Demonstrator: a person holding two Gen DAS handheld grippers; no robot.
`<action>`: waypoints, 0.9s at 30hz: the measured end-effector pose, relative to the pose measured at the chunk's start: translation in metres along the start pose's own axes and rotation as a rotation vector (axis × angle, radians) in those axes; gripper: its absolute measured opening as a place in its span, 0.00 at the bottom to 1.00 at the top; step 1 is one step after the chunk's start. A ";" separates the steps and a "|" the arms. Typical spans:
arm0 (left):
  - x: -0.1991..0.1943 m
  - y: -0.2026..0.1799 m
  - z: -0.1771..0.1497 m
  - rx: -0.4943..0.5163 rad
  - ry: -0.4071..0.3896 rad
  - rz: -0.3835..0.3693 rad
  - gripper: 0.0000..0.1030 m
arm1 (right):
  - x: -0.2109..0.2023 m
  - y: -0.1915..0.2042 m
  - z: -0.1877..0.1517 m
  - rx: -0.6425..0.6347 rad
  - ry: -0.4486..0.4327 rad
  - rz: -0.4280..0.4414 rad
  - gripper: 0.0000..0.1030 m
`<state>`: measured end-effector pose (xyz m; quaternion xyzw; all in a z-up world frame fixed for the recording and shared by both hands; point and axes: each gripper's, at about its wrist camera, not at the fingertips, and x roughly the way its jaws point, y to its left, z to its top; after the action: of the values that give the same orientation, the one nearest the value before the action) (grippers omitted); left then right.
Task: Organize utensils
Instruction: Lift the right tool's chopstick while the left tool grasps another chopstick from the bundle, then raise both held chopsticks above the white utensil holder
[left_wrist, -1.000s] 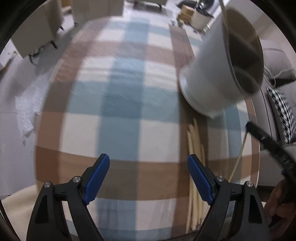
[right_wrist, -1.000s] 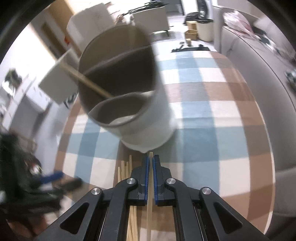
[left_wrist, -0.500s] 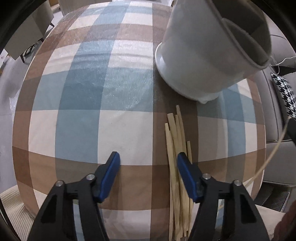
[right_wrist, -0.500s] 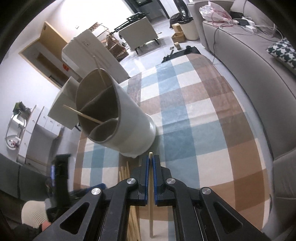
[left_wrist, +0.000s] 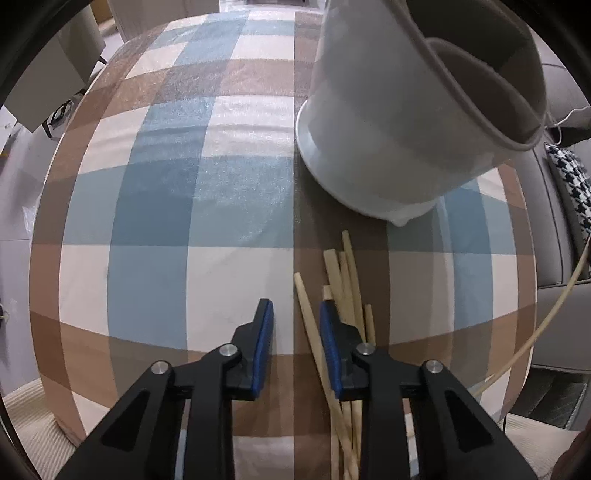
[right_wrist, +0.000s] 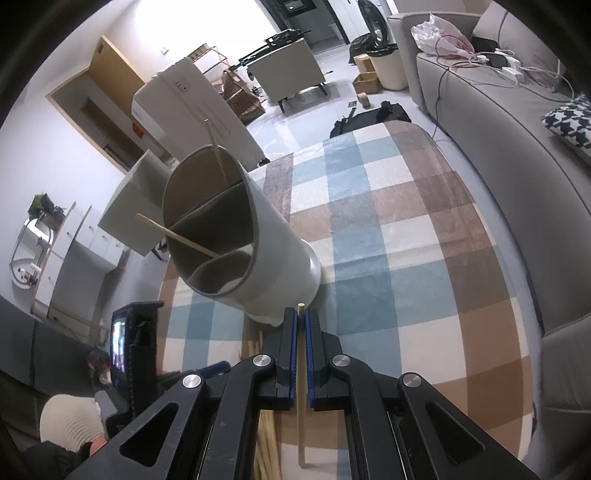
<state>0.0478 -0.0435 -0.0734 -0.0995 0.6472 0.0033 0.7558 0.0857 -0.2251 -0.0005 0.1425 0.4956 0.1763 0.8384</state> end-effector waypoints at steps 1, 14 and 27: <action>0.001 0.000 0.001 0.002 -0.005 0.010 0.05 | 0.001 0.001 0.000 -0.003 0.001 -0.001 0.03; -0.029 0.003 0.014 -0.017 -0.125 -0.049 0.01 | 0.001 0.015 0.005 -0.050 -0.010 -0.019 0.03; -0.093 0.003 -0.009 0.012 -0.394 -0.148 0.01 | -0.027 0.059 -0.017 -0.222 -0.104 -0.076 0.03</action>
<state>0.0237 -0.0301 0.0162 -0.1400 0.4779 -0.0368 0.8664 0.0490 -0.1827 0.0371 0.0388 0.4337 0.1907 0.8798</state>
